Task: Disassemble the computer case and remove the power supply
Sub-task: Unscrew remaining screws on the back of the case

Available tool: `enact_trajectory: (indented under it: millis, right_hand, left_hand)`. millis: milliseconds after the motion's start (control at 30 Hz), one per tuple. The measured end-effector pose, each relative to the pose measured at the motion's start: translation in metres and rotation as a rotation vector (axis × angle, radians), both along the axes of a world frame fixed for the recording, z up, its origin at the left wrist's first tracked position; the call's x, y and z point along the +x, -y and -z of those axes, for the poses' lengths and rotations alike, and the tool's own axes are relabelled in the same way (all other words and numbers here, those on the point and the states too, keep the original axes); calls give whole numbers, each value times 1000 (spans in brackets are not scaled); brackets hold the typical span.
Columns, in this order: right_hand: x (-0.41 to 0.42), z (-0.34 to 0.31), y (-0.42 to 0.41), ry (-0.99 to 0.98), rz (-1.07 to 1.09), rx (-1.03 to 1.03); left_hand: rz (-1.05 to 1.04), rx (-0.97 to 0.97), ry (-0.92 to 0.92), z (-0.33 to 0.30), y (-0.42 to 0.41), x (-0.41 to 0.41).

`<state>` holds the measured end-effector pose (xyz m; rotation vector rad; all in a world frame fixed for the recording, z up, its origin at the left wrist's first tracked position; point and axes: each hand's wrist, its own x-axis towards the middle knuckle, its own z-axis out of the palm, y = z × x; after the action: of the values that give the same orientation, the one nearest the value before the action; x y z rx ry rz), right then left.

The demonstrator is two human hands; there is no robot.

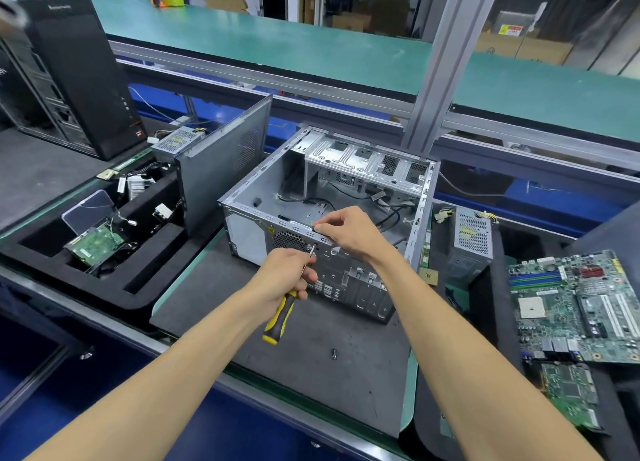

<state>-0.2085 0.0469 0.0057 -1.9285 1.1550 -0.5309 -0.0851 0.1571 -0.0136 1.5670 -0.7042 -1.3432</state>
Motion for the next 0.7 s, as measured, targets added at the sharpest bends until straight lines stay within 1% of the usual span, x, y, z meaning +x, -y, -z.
enact_trajectory:
  millis: [67,200,367,567,700]
  right_hand:
    - [0,0,0,1,1,-3]
    - [0,1,0,2,-3,-3]
    - [0,2,0,2,4,-14]
    - [-1,4,1,14,6,1]
    - [-1,4,2,20,3,0]
  left_hand:
    - [-17,-7,-17,-2,3,-2]
    - [-43,-11,8,-6,7,-2]
    - [-104,40,-48,-12,17,1]
    - [-41,174,-315,-14,23,5]
    - [-68,209,-466,-9,21,5]
